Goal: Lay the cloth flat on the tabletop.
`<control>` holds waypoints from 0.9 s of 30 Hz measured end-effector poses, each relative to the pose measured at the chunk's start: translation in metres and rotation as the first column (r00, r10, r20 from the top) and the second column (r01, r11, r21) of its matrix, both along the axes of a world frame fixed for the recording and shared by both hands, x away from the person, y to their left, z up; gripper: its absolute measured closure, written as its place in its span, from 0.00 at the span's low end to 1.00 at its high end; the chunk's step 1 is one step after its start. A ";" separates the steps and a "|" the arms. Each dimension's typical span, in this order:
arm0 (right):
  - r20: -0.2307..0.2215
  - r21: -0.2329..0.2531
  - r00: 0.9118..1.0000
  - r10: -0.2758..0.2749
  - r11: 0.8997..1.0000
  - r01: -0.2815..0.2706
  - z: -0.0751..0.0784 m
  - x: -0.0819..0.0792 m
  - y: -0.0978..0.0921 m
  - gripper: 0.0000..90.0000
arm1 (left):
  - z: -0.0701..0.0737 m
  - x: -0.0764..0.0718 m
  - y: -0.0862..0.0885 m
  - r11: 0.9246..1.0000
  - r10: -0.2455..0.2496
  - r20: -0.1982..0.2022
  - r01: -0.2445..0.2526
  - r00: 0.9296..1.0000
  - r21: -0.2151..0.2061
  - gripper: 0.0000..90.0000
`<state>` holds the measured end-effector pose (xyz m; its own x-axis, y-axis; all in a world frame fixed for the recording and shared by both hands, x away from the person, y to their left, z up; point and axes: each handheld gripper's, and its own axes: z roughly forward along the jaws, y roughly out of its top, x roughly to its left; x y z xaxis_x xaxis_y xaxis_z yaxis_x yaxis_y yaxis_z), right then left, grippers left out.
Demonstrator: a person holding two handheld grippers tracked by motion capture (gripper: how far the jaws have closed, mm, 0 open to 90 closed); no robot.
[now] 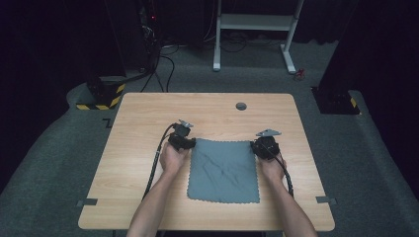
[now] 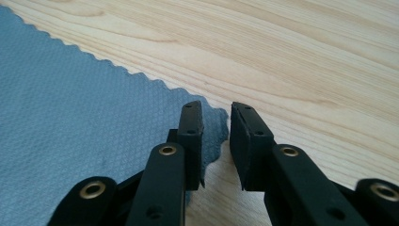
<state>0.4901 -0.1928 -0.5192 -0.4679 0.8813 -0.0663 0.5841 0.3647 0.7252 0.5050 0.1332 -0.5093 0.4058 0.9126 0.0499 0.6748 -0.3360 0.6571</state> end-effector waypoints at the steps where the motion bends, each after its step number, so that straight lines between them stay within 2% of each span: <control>1: -0.008 0.007 1.000 -0.010 1.000 0.010 0.001 -0.001 0.000 0.82 | 0.000 -0.001 -0.001 1.000 -0.009 0.004 0.009 1.000 -0.026 0.59; 2: -0.016 0.017 1.000 -0.013 1.000 0.014 0.002 -0.002 -0.001 0.82 | 0.000 -0.003 -0.003 0.998 -0.033 0.019 0.034 0.999 -0.061 0.59; 3: -0.019 0.039 1.000 -0.008 0.999 0.009 0.004 -0.004 -0.002 0.82 | 0.000 -0.004 -0.005 0.997 -0.048 0.023 0.049 0.999 -0.059 0.59; 4: -0.018 0.047 1.000 0.000 0.999 0.001 0.005 -0.005 -0.003 0.82 | -0.001 -0.004 -0.009 0.997 -0.067 0.031 0.068 0.997 -0.036 0.59; 6: -0.012 0.046 1.000 0.027 0.999 -0.026 0.009 -0.008 0.001 0.82 | -0.003 -0.002 -0.014 0.997 -0.073 0.026 0.073 0.997 0.002 0.59; 7: -0.012 0.044 0.999 0.044 0.998 -0.043 0.010 -0.009 0.002 0.82 | -0.003 -0.001 -0.014 0.998 -0.058 0.036 0.058 0.998 0.003 0.59; 10: -0.033 0.025 0.996 0.084 0.996 -0.083 0.007 -0.011 0.010 0.82 | -0.003 0.005 -0.011 1.000 -0.011 0.025 0.011 1.000 0.009 0.57; 11: -0.048 0.000 0.995 0.085 0.996 -0.085 0.004 -0.010 0.011 0.82 | -0.002 0.007 -0.009 1.000 0.006 0.025 -0.007 1.000 0.030 0.55; 12: -0.047 0.016 0.996 0.071 0.997 -0.070 0.003 -0.009 0.010 0.82 | -0.001 0.007 -0.009 0.999 0.018 0.028 -0.020 0.999 0.046 0.55; 14: -0.040 0.005 0.998 0.053 0.999 -0.052 0.003 -0.007 0.008 0.81 | 0.000 0.008 -0.006 0.999 0.046 0.010 -0.047 0.999 0.023 0.55; 15: -0.026 -0.016 0.999 0.040 0.999 -0.040 0.003 -0.006 0.006 0.81 | 0.001 0.007 -0.004 0.999 0.048 0.006 -0.048 0.999 0.015 0.56; 16: -0.029 -0.011 0.999 0.034 0.999 -0.034 0.003 -0.006 0.005 0.81 | 0.002 0.005 -0.004 0.999 0.039 0.008 -0.039 0.999 -0.009 0.56; 17: -0.032 -0.005 0.999 0.023 1.000 -0.023 0.003 -0.005 0.003 0.81 | 0.003 0.003 -0.004 0.999 0.028 0.011 -0.028 1.000 -0.025 0.56; 19: -0.037 -0.004 0.999 0.010 1.000 -0.010 0.004 -0.007 0.001 0.80 | 0.007 -0.007 -0.005 0.995 -0.011 0.028 0.014 1.000 -0.099 0.54; 20: -0.039 0.005 0.999 0.015 1.000 -0.014 0.005 -0.008 0.001 0.80 | 0.009 -0.016 -0.007 0.991 -0.051 0.041 0.055 0.998 -0.122 0.54; 22: -0.017 0.034 0.999 0.048 0.998 -0.047 0.010 -0.017 0.002 0.79 | 0.010 -0.032 -0.012 0.987 -0.110 0.052 0.115 0.993 -0.109 0.53; 24: -0.017 0.045 0.995 0.097 0.994 -0.096 0.012 -0.030 0.007 0.77 | 0.009 -0.054 -0.016 0.976 -0.186 0.045 0.190 0.982 -0.108 0.53; 27: -0.028 0.036 0.989 0.145 0.989 -0.144 0.011 -0.044 0.013 0.76 | 0.003 -0.078 -0.019 0.963 -0.252 0.030 0.254 0.967 -0.088 0.51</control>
